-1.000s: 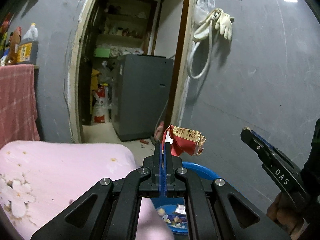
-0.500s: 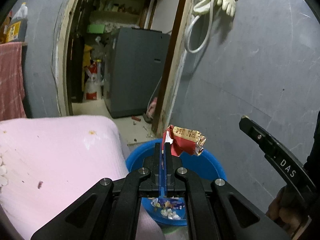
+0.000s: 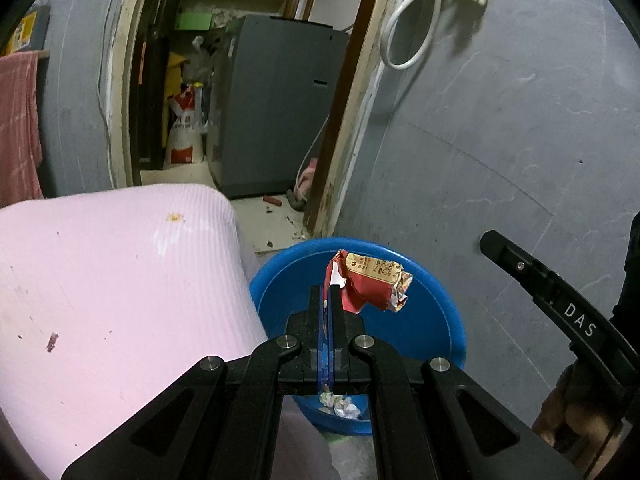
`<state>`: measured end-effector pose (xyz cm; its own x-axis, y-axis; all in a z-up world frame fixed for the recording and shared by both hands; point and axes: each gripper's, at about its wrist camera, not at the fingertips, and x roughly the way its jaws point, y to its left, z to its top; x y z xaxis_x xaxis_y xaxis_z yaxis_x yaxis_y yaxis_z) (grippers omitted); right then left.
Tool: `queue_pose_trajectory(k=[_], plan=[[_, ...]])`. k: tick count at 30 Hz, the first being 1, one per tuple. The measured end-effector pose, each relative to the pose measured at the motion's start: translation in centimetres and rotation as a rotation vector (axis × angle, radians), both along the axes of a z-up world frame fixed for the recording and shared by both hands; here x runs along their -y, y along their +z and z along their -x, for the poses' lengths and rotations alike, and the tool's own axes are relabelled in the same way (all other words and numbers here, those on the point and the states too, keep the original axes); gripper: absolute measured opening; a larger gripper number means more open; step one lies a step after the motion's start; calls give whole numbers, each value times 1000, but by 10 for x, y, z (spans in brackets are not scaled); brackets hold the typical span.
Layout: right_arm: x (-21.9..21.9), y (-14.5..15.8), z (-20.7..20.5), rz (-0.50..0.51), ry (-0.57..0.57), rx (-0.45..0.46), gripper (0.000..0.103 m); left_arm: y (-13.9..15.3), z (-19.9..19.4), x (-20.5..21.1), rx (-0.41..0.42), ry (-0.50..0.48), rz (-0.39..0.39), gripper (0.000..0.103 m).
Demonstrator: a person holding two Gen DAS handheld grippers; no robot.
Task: Collect trash
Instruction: 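Open both grippers to drop the wrapper and scrap into the basin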
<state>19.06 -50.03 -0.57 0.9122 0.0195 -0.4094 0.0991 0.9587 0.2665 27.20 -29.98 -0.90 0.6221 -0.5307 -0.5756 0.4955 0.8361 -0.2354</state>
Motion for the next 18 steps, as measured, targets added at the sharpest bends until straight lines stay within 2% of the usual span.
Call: queue_pose_trajectory(k=[9,13,15,18], plan=[[-3,-3,-6,-3,10,-37,29,-8,2,2,-34,2,-14,1],[-3,-2,-7,-4,9,-41,29,-7,1,3,-40,2,-21,2],[-2,-3,-8,-5,6,-42,30,-7,1,4,-42,4,-24,6],[0,-5,-7,-9,-1,-44,35,-7,1,3,-43,12,-19,19]])
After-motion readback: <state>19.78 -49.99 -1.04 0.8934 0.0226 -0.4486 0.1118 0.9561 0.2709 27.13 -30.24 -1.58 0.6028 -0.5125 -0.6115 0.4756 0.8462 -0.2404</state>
